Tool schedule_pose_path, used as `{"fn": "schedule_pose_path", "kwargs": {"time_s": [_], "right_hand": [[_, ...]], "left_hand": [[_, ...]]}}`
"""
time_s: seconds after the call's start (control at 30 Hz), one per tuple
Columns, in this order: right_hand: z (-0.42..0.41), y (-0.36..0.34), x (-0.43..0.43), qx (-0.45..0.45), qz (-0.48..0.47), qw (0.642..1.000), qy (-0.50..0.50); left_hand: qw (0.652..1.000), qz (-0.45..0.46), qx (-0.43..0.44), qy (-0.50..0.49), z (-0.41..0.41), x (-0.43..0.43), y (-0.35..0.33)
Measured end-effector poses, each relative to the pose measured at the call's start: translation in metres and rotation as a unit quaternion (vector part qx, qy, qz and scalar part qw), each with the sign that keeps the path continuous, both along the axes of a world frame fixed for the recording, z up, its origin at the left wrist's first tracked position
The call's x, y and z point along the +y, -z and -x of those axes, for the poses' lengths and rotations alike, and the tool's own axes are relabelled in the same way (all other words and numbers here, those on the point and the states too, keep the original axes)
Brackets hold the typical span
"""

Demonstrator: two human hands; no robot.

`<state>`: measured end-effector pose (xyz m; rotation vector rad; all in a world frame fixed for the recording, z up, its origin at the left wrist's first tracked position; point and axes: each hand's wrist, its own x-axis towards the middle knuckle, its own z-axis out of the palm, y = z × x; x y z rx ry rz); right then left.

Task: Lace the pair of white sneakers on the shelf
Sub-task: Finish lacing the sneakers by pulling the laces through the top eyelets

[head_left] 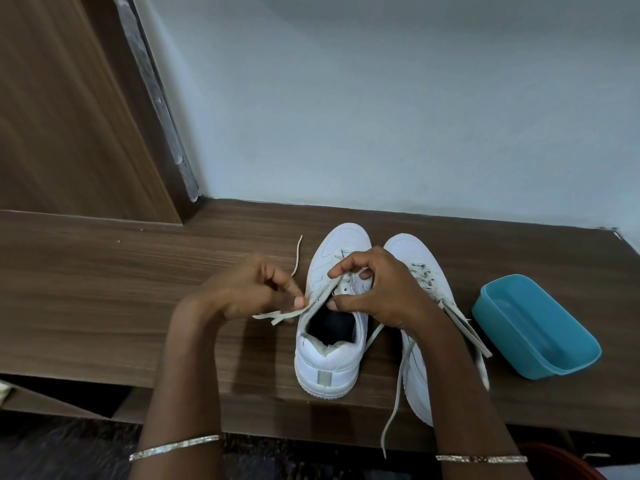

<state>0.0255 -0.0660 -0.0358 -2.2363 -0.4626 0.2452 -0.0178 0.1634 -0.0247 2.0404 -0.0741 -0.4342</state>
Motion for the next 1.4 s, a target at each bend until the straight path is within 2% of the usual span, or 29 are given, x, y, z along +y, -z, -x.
{"fn": "schedule_pose_path", "kwargs": {"time_s": [0.13, 0.23, 0.37, 0.47, 0.57, 0.67, 0.73, 0.83, 0.9, 0.97, 1.0, 1.07, 1.2, 1.3, 1.4], "right_hand": [[-0.001, -0.001, -0.002, -0.001, -0.004, 1.000, -0.017], [-0.002, 0.001, -0.002, 0.007, -0.002, 1.000, -0.012], [-0.003, 0.002, -0.001, 0.011, -0.002, 1.000, -0.013], [-0.003, 0.003, -0.001, 0.009, -0.002, 1.000, -0.011], [-0.003, 0.003, 0.000, 0.009, -0.001, 1.000, -0.011], [-0.001, 0.002, -0.001, 0.012, -0.002, 1.000, -0.010], [0.000, 0.001, -0.001, 0.013, -0.001, 1.000, -0.011], [-0.001, 0.001, -0.002, 0.010, 0.006, 1.000, -0.009], [-0.001, -0.001, -0.002, 0.008, 0.014, 1.000, -0.012], [0.001, -0.003, -0.001, 0.003, 0.015, 1.000, -0.021], [0.001, -0.005, 0.000, -0.006, 0.008, 1.000, -0.021], [0.002, -0.008, 0.005, -0.043, -0.032, 0.999, -0.003], [0.006, -0.010, 0.026, -0.101, -0.109, 0.989, 0.023], [0.008, -0.004, 0.036, -0.114, -0.110, 0.987, 0.013], [0.005, -0.004, 0.033, -0.087, -0.141, 0.986, 0.002]], "left_hand": [[0.991, 0.008, 0.130, 0.018, 0.011, 0.017, 0.000], [0.986, -0.004, 0.167, -0.007, 0.009, 0.017, 0.007], [0.989, -0.073, 0.113, -0.061, 0.001, 0.015, 0.016], [0.988, -0.109, 0.107, -0.039, -0.001, 0.006, 0.014], [0.974, -0.221, 0.030, -0.026, -0.005, -0.001, 0.019], [0.969, -0.236, -0.024, -0.069, -0.010, -0.002, 0.026], [0.950, -0.267, -0.078, -0.139, -0.012, 0.000, 0.025], [0.903, -0.334, -0.148, -0.227, -0.010, 0.001, 0.019], [0.877, -0.336, -0.206, -0.275, -0.008, 0.004, 0.017], [0.866, -0.294, -0.264, -0.306, -0.008, 0.009, 0.017], [0.878, -0.247, -0.274, -0.305, -0.008, 0.011, 0.015], [0.908, -0.160, -0.257, -0.289, -0.009, 0.007, 0.010], [0.932, -0.024, -0.266, -0.244, -0.010, -0.020, -0.005], [0.938, 0.024, -0.263, -0.223, -0.012, -0.025, -0.005], [0.936, 0.093, -0.220, -0.258, -0.012, -0.019, -0.004]]}}
